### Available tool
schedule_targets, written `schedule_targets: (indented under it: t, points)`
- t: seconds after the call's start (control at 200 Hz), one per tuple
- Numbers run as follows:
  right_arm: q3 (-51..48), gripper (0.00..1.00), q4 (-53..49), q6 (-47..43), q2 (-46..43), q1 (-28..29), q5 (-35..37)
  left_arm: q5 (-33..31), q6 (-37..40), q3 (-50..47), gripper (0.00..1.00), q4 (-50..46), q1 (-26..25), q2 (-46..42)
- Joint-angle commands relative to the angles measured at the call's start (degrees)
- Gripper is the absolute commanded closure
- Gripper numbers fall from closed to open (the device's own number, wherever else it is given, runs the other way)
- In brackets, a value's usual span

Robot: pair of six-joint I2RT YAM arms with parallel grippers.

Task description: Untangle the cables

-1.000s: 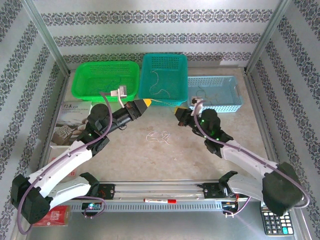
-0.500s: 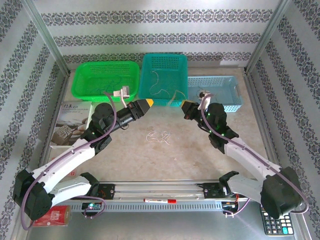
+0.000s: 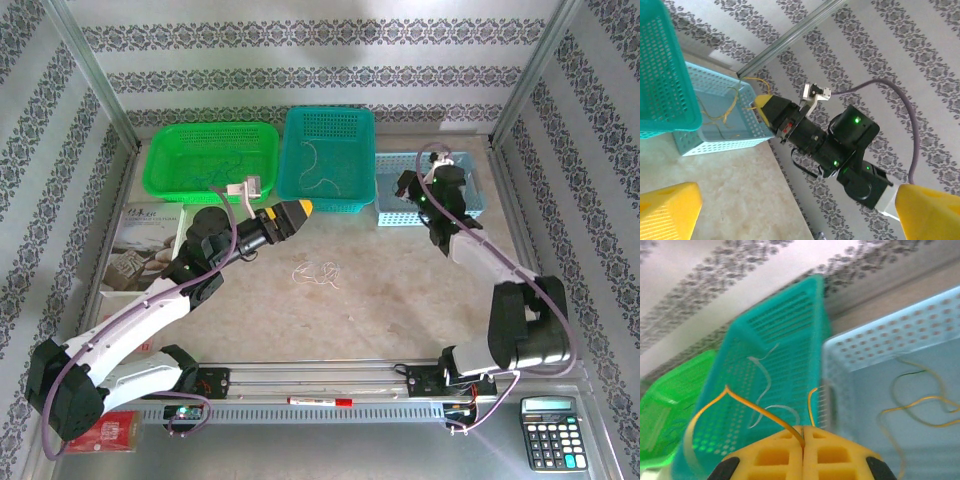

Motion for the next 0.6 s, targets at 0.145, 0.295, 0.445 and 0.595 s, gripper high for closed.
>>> schedule_targets:
  t: [0.145,0.295,0.445,0.595]
  points:
    - [8.12,1.0,-5.0,-1.42,9.04,-5.95,3.03,-2.29,4.55,-1.45,0.0,-4.35,0.49,-0.94]
    - [11.92,0.58,-8.35,-2.34,12.96,-8.34,1.89,-2.84,5.25,-2.0,0.0,-6.0,0.6,-1.3]
    - [11.95,0.48,-9.05,-2.68,11.35,-8.69,-1.23,-3.45,5.25,-2.89,0.0,-6.69,0.8,-2.01]
    - [8.69,0.48,-7.96,-0.93,6.2,-7.54,-4.21,-4.16,4.69,-3.86,0.0,-6.59,0.8,-2.14]
